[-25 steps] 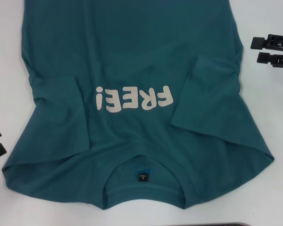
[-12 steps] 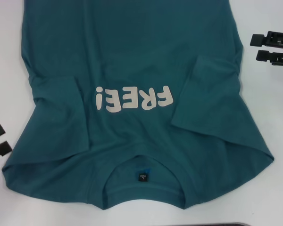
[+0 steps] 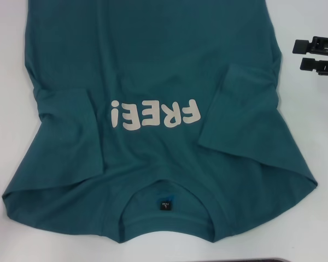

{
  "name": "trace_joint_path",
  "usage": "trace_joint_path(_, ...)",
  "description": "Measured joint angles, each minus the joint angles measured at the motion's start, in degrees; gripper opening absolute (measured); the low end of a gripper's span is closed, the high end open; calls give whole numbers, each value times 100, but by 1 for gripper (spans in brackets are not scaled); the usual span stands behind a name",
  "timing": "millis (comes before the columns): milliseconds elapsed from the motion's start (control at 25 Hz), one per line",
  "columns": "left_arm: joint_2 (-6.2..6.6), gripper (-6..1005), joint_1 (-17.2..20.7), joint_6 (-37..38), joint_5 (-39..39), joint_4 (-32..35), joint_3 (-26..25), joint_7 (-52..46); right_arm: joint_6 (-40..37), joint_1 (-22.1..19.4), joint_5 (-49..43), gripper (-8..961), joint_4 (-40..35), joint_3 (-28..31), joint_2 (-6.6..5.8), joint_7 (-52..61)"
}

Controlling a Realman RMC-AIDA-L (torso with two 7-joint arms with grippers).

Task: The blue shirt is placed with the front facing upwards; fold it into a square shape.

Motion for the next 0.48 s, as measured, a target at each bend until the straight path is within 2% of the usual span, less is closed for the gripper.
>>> trace_joint_path(200, -16, 745, -43, -18, 515, -36, 9, -49, 29, -7, -3, 829, 0, 35, -3, -8)
trace_joint_path(480, -43, 749, -10, -186, 717, -26, -18, -161, 45, 5, -3, 829, 0, 38, -3, -2)
